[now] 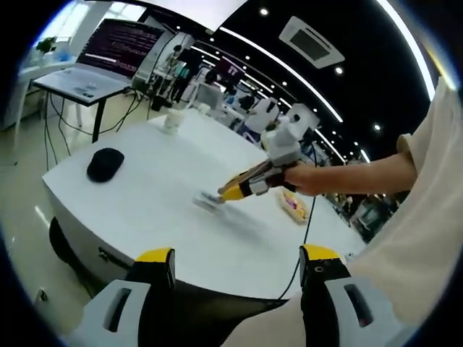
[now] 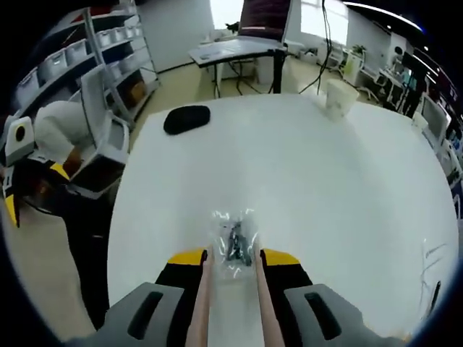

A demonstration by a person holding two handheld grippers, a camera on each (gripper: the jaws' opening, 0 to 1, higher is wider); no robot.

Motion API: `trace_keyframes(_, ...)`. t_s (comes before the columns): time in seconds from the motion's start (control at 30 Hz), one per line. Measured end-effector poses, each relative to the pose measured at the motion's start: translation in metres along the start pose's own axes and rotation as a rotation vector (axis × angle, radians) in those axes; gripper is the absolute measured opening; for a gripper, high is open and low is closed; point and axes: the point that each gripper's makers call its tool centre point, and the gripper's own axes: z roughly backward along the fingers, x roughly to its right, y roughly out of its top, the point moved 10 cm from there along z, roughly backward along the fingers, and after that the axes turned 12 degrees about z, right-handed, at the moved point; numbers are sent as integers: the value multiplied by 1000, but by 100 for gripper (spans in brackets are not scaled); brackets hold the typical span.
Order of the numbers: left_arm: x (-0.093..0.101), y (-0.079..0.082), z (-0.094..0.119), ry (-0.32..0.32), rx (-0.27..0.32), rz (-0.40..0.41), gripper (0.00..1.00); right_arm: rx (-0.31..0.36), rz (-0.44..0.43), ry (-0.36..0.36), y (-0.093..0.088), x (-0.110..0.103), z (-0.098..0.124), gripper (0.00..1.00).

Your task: Place the target food into the container with the food tongs after gripping and lifting it, then release it inside without dropping or visibly crushing the food.

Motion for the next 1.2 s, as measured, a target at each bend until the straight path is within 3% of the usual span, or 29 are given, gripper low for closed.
trace_keyframes(0.3,-2,1,3,19,18,9,69,-55,57,7,0,2,-8,28)
trace_keyframes(0.97,-4,2,2,20,13,19,69,-65,35,5,-4,10,-14,28)
trace_keyframes(1.2,-5,4,1,16,10,20,69,-60,57,-3,2,10,-8,28)
